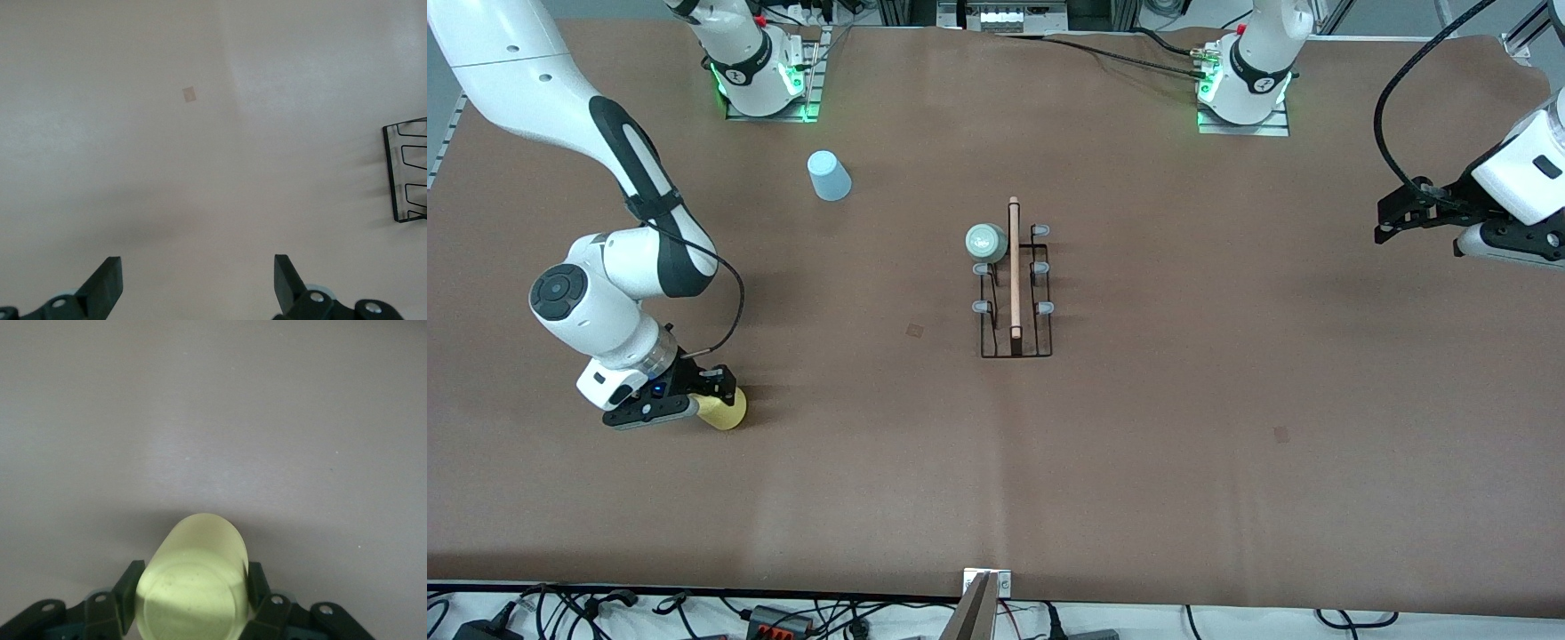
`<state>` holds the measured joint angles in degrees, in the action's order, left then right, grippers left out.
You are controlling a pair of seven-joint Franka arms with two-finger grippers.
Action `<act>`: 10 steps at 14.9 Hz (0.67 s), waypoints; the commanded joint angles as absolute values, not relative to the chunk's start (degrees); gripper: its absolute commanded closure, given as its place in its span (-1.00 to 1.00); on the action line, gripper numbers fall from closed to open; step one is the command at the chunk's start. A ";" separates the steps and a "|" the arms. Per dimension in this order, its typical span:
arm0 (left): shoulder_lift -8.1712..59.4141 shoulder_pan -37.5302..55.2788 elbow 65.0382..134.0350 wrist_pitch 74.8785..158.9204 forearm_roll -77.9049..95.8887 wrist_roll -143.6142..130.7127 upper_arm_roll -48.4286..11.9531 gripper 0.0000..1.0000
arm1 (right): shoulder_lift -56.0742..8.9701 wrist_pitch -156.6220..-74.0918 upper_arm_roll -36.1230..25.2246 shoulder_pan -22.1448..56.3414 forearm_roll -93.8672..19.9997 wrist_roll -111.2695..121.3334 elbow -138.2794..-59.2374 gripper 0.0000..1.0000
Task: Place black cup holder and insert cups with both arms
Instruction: 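Lift the yellow cup and carry it to the holder with the right gripper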
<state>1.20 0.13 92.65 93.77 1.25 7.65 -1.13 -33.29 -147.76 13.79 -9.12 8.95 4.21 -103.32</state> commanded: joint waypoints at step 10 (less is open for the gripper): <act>1.58 0.09 91.06 92.55 0.88 8.53 -1.41 -1.00 | -20.31 -132.63 18.36 14.05 8.61 -51.64 -103.36 1.00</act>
<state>1.20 0.18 92.61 93.77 1.25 7.65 -1.25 -22.32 -133.13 17.70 12.07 8.82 -44.40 -102.79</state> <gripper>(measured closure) 0.000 0.330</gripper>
